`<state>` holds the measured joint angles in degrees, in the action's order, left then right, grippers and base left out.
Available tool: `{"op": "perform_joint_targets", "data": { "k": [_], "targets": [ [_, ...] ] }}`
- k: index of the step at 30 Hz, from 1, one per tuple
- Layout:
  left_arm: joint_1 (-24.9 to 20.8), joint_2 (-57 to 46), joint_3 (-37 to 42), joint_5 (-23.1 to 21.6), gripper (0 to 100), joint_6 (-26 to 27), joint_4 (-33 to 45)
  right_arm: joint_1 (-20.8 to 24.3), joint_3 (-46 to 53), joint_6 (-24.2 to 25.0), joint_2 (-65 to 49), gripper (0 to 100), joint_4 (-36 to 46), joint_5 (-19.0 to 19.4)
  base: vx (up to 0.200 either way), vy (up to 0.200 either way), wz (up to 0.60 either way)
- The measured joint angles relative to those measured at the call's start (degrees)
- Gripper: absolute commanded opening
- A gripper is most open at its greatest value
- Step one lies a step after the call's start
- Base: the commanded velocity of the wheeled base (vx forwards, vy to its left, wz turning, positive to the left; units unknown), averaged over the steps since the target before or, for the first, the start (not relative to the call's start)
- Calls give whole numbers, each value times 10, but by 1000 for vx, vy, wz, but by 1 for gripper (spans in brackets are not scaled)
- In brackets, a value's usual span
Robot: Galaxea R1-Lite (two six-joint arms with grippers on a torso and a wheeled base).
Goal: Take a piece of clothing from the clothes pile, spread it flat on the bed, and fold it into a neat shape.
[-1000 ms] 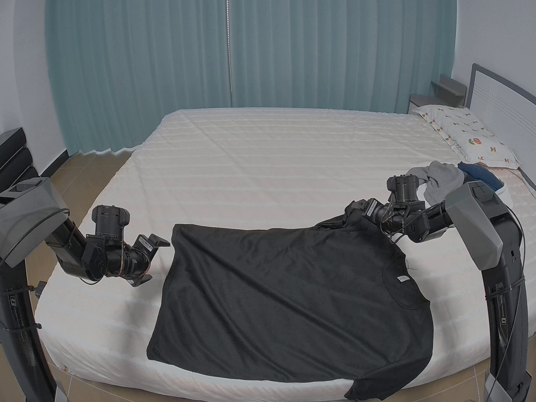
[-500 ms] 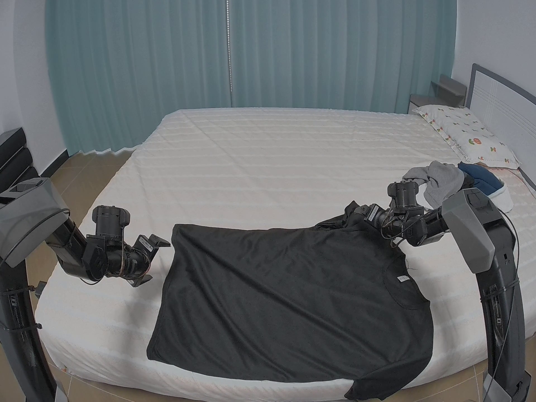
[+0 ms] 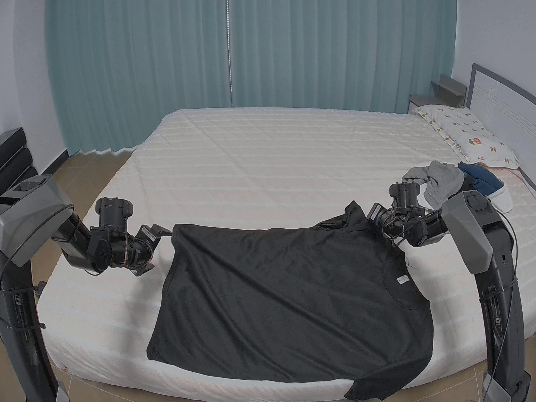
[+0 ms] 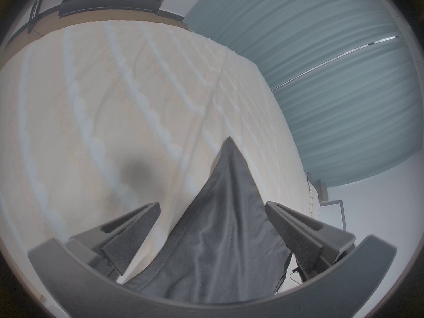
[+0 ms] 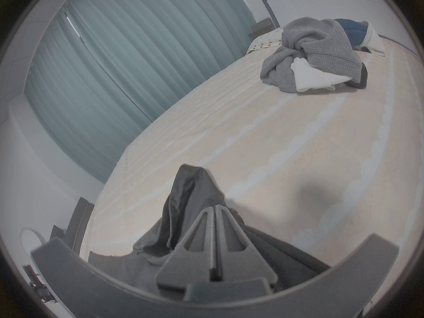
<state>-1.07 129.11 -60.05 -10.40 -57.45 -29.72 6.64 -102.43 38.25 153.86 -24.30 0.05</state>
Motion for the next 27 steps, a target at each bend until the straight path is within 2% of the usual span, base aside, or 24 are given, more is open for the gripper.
{"op": "perform_joint_targets", "data": {
  "k": [9, 10, 17, 20, 22, 27],
  "targets": [
    [-1, 44, -119, 16, 100, 1, 44, -9, 4, 28, -3, 0, -34, -3, 0, 0, 0],
    [-1, 49, -134, 19, 100, 1, 54, -10, 5, 29, -4, 100, -35, -3, 0, 0, 0],
    [-1, 102, -282, 33, 100, 2, 124, -14, 25, 30, -5, 100, -38, 4, 0, 0, 0],
    [-4, 129, -331, 36, 100, 2, 139, -14, 33, 30, -6, 100, -38, 19, 0, 0, 0],
    [-9, 149, -354, 39, 100, 2, 146, -14, 37, 30, -7, 100, -37, 40, 0, 0, 0],
    [-18, 172, -368, 43, 100, 2, 150, -14, 41, 26, -7, 100, -31, 64, 0, 0, 0]
  ]
}}
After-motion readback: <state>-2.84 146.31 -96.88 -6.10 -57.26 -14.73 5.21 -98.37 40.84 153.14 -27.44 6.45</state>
